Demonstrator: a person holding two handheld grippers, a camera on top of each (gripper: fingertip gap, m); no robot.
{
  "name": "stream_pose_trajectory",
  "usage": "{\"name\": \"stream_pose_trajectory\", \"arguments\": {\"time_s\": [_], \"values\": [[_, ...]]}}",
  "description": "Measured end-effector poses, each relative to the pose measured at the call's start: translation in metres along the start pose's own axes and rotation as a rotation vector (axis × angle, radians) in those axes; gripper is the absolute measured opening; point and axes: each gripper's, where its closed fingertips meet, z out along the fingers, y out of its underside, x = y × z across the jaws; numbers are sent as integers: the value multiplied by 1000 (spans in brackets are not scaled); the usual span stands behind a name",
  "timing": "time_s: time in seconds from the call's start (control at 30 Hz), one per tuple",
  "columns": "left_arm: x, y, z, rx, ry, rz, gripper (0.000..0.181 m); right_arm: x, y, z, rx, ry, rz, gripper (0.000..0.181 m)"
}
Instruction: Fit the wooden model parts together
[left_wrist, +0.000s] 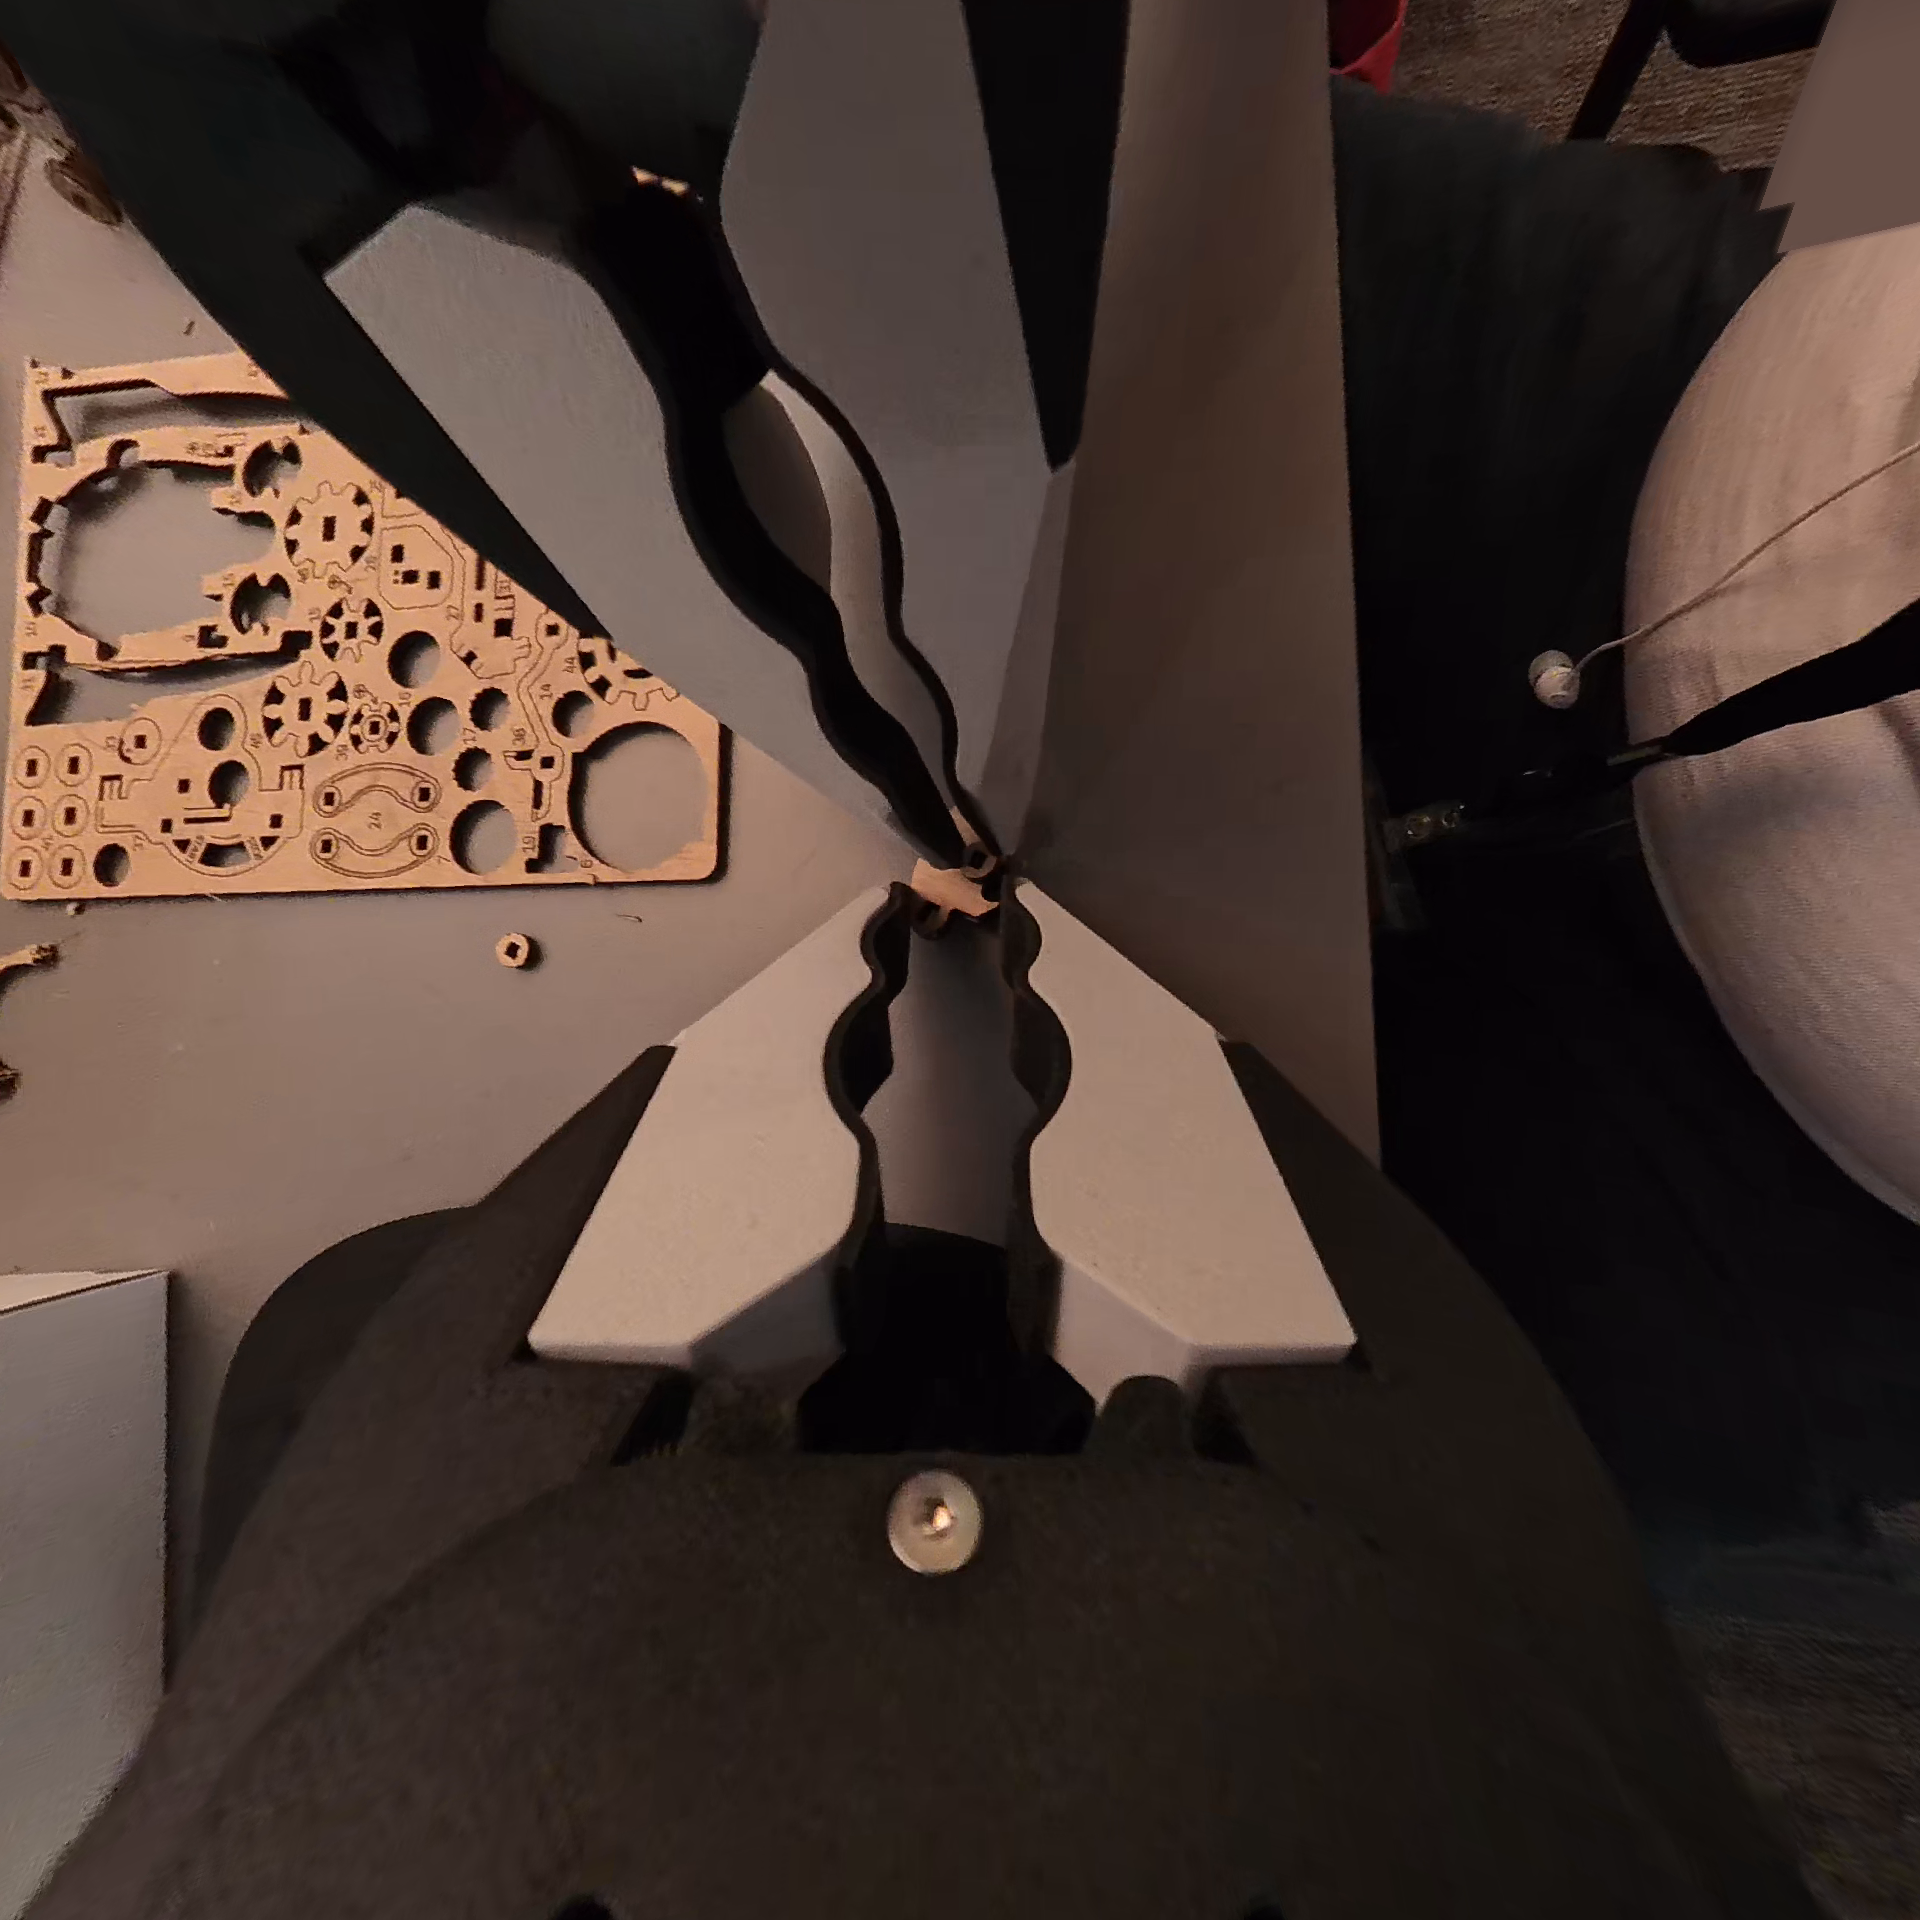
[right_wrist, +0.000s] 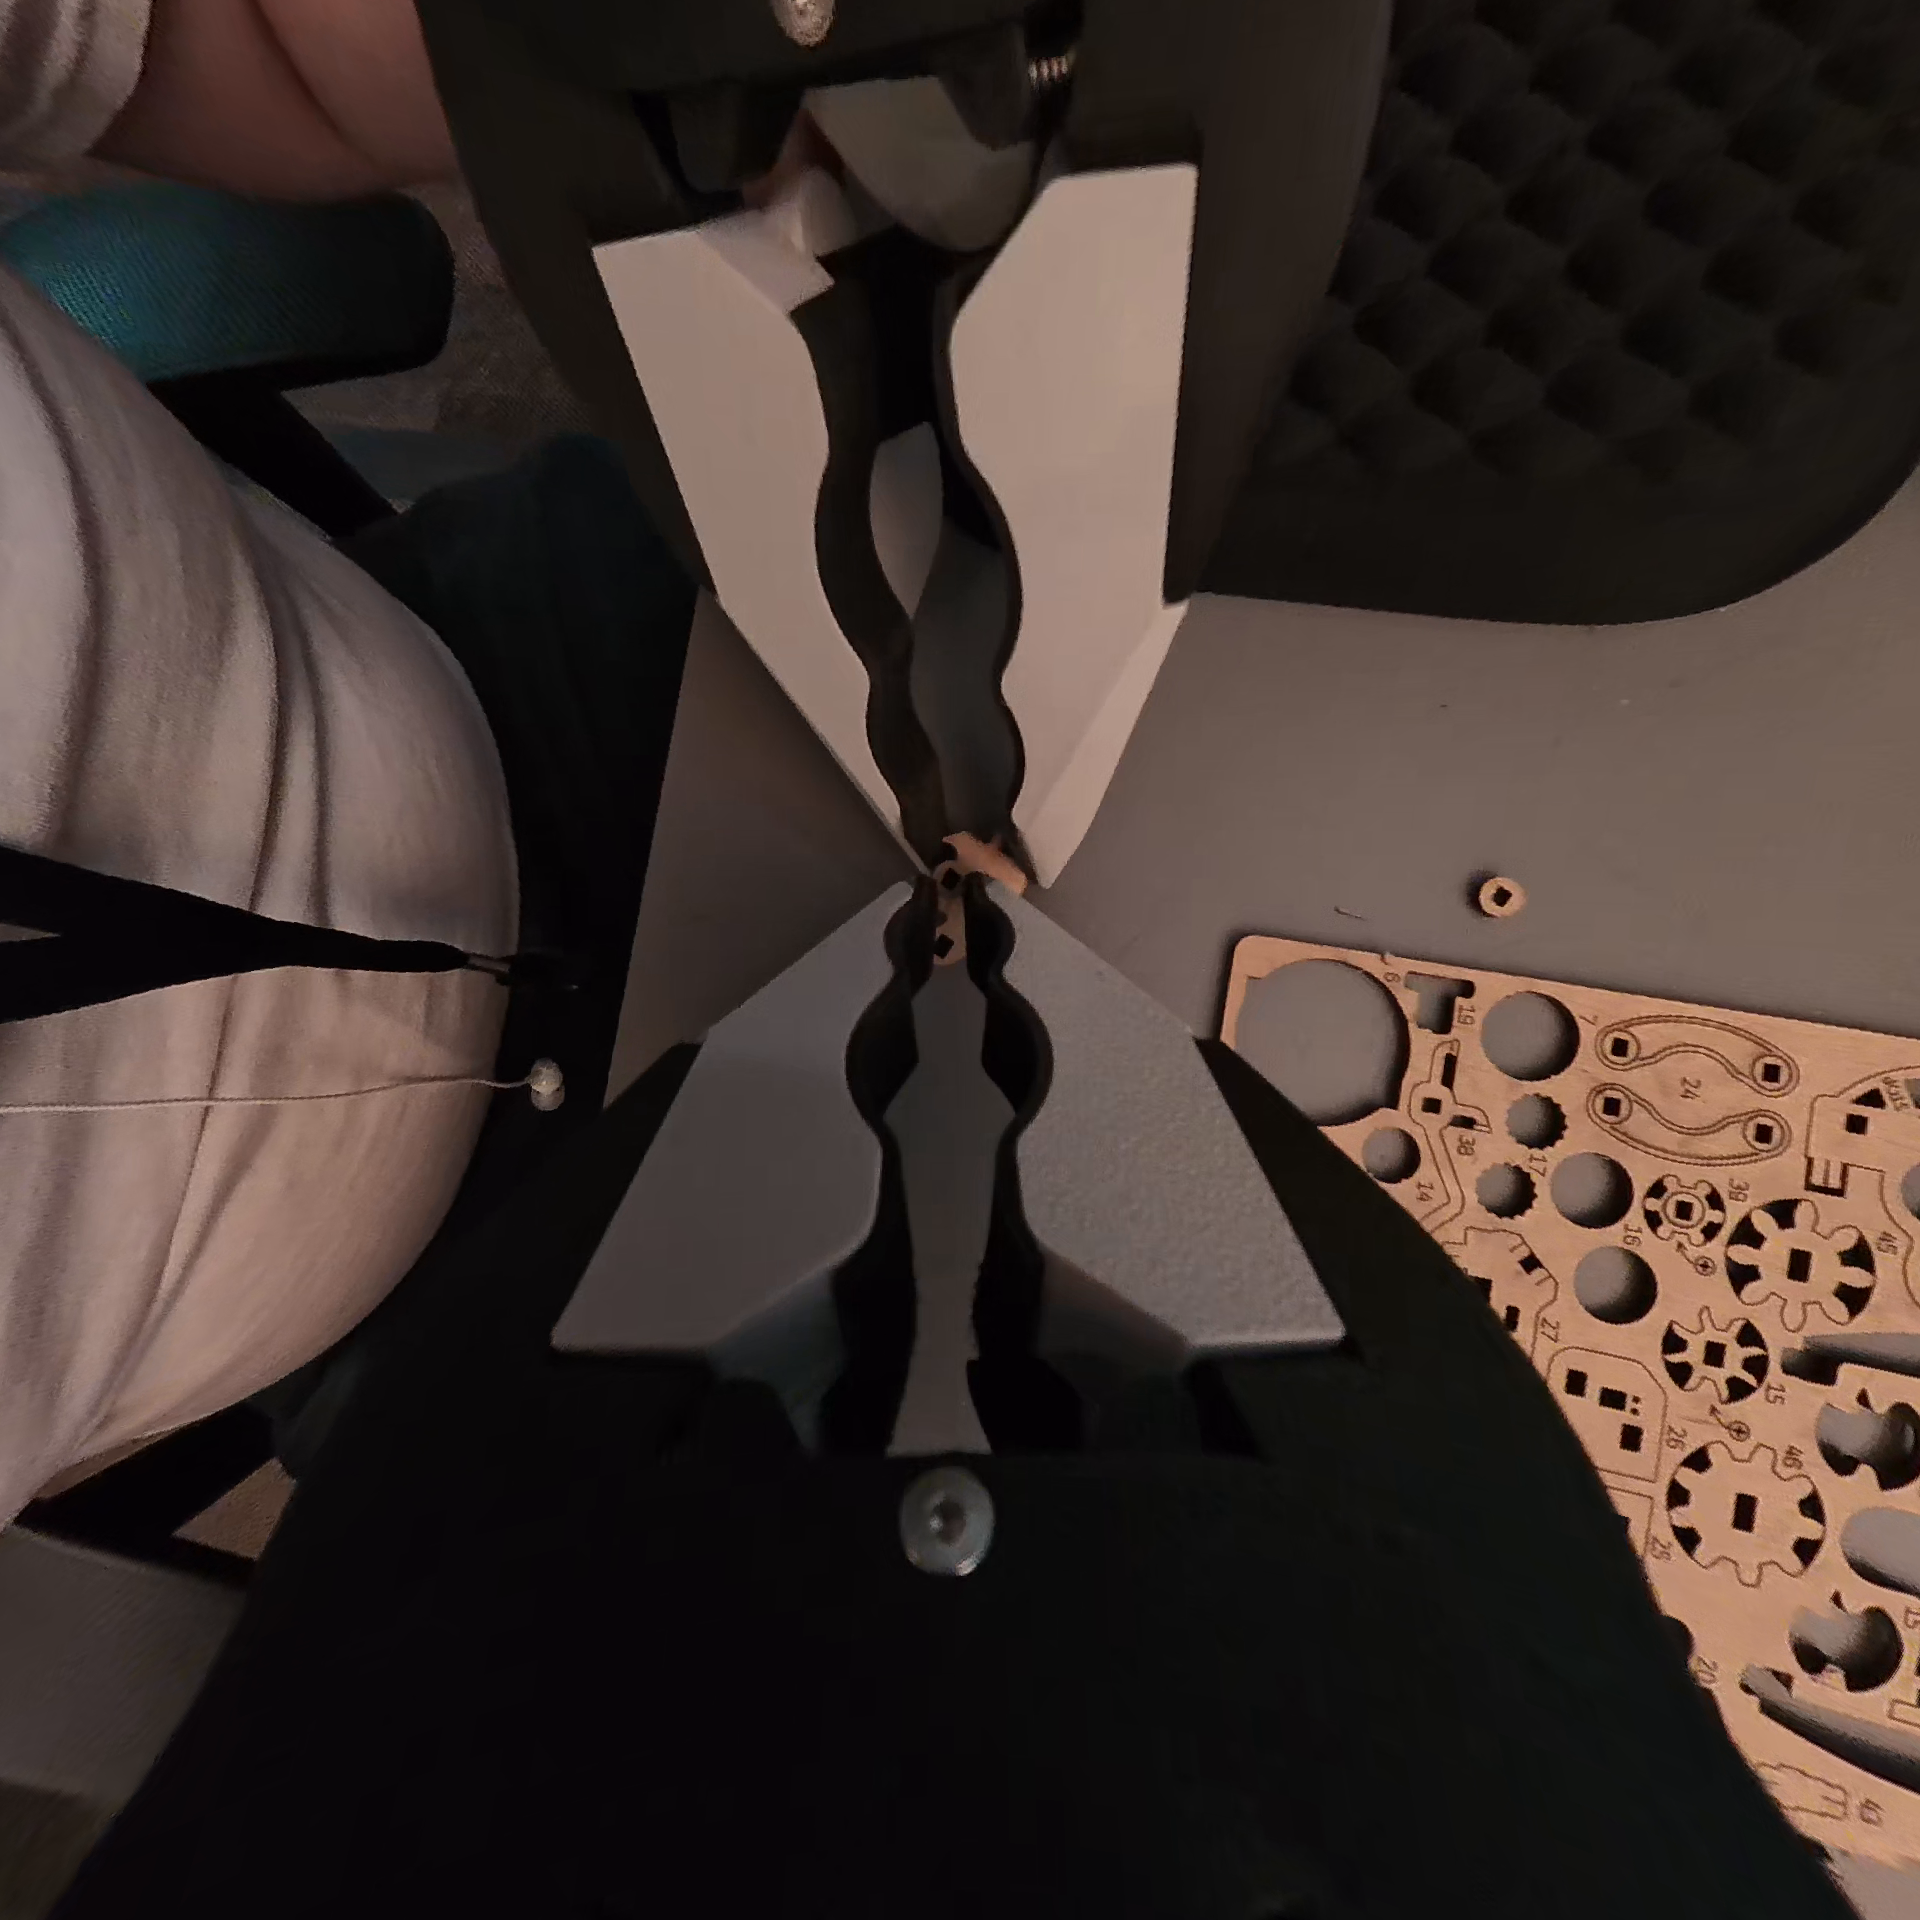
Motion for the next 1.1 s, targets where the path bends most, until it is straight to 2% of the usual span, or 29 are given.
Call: {"name": "stream_pose_trajectory", "arguments": {"time_s": [0.37, 0.87, 0.97, 1.1], "values": [[0, 1, 0, -7, 35, -20, 16, 0, 1, 1, -80, -34, 28, 5], [-1, 1, 1, 13, 46, -25, 16, 2, -3, -1, 34, -37, -10, 9], [-1, 1, 1, 17, 43, -25, 16, 0, -6, -7, 102, -51, -13, 14], [-1, 1, 0, 20, 26, -27, 16, 5, -10, -17, 274, -25, 46, 13]]}}
